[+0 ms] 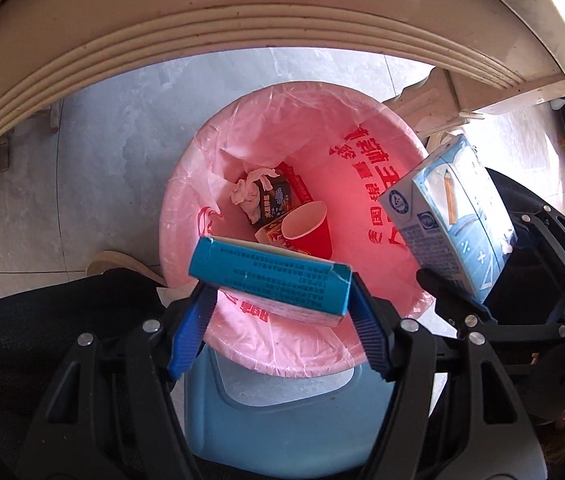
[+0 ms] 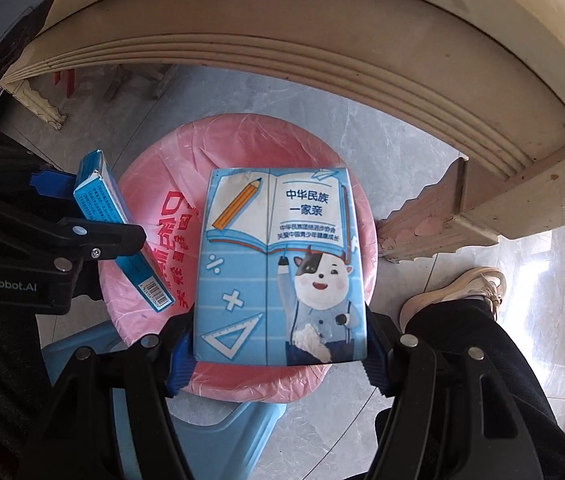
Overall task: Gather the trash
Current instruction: 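Carry the blue box and milk carton down over the pink bin, then open both tools to drop the boxes into the bin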
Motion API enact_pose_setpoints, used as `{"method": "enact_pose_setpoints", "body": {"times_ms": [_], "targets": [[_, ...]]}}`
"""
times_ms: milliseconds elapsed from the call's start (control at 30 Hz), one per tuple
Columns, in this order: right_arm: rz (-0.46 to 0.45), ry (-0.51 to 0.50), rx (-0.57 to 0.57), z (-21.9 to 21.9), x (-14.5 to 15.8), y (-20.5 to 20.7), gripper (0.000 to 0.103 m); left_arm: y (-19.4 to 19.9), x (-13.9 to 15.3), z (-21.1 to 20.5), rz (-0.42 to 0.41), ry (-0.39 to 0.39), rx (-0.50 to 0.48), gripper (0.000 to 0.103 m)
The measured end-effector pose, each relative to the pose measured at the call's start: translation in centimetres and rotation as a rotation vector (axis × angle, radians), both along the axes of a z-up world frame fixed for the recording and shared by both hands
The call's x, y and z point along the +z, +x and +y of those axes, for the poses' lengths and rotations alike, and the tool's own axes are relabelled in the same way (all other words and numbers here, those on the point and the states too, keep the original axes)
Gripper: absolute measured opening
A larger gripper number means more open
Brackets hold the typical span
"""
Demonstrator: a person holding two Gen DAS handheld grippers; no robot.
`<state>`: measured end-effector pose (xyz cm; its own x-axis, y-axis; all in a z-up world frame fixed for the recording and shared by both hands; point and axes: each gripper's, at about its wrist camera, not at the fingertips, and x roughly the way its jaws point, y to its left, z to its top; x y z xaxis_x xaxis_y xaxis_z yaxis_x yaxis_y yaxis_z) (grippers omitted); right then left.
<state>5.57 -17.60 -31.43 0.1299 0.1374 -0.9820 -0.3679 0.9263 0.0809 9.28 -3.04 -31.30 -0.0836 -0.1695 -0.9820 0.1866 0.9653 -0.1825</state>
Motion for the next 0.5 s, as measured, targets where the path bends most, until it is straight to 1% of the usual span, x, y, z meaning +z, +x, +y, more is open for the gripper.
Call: {"method": "enact_pose_setpoints", "body": {"times_ms": [200,300,500], "targets": [[0.042,0.004,0.006,0.6,-1.6,0.6,0.065,0.7,-2.3,0.0,0.054,-0.021,0.018,0.065],[0.057,-0.002,0.015,0.7,-2.2,0.7,0.065,1.0,-3.2,0.1,0.079,-0.017,0.029,0.065],[0.09,0.002,0.021,1.0,-2.9,0.9,0.065,1.4,-4.0,0.2,0.1,-0.014,0.041,0.065]]}}
